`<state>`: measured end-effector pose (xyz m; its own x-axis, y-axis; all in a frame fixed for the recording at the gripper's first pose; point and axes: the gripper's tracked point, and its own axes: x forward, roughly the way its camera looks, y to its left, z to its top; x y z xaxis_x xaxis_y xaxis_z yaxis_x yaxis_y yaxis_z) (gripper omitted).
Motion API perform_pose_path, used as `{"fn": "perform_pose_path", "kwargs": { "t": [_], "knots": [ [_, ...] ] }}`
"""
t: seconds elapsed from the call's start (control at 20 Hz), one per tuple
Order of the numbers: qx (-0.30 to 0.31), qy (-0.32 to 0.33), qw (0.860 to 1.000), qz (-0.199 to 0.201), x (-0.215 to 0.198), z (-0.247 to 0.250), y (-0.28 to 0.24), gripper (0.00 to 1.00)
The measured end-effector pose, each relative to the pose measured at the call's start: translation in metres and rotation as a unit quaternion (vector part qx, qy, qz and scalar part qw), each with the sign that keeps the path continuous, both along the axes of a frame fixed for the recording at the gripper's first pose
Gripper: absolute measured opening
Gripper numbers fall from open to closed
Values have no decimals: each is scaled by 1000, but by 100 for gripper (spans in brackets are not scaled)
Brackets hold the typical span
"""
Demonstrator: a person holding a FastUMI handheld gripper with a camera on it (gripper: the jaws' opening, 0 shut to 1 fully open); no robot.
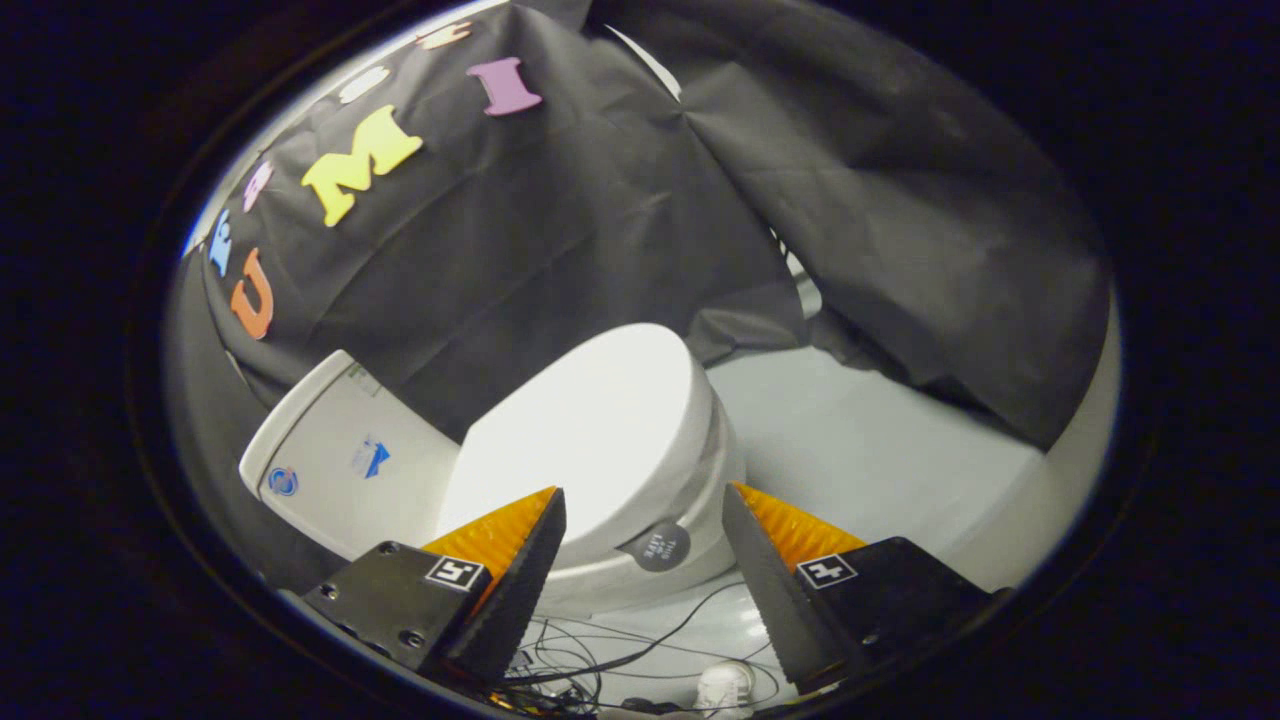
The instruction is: Open the toilet lid.
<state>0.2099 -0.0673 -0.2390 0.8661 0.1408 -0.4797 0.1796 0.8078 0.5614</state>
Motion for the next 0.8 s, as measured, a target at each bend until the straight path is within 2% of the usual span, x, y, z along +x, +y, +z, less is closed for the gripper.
{"fn": "perform_pose_path", "kwargs": {
  "t": [0.2,0.4,0.8],
  "knots": [
    [54,42,998,-5,-3,-44,4,97],
    [116,63,991,7,-1,-61,15,94],
    [188,75,979,15,18,-76,33,63]
  ]
}}
